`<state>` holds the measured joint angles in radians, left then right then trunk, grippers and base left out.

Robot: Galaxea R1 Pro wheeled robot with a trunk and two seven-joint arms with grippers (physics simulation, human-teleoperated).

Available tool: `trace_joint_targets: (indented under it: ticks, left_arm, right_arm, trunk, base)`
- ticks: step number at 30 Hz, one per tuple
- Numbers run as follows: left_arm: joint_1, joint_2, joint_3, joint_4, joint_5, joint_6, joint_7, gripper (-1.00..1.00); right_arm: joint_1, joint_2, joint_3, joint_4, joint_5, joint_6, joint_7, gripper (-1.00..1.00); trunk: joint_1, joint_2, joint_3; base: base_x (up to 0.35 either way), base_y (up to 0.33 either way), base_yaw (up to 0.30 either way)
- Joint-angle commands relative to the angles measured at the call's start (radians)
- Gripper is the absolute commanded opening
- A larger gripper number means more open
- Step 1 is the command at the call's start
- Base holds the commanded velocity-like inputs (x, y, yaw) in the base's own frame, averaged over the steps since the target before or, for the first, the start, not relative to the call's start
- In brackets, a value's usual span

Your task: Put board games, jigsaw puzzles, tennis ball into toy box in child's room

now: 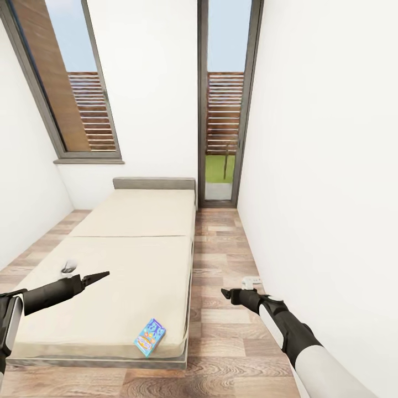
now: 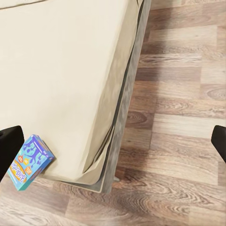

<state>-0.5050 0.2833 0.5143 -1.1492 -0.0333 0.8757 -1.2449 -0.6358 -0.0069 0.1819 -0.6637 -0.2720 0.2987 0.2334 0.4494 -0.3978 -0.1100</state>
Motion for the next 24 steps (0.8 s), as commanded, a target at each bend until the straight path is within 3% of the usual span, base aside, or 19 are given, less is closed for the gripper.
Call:
trace_joint_targets:
  ticks: [1,11,24]
  left_arm:
    - [-0.001,-0.001,0.002,-0.001,-0.004,0.010,-0.004,1.00]
    - [-0.001,-0.004,0.003,-0.002,-0.003,0.011,0.055,1.00]
    - [-0.001,-0.004,0.003,-0.003,0.000,0.010,0.055,1.00]
  right_arm:
    - [-0.001,-0.001,0.002,-0.001,-0.005,0.005,0.000,1.00]
    - [-0.001,-0.001,0.002,-0.002,-0.005,0.005,0.000,1.00]
    - [-0.001,-0.001,0.002,-0.002,-0.004,0.005,0.000,1.00]
  trunk:
    - [0.001,-0.002,-0.002]
    - [0.001,-0.002,-0.002]
    - [0.008,-0.016,-0.008]
  base:
    - [0.000,0.000,0.000]
    - [0.000,0.000,0.000]
    - [0.000,0.000,0.000]
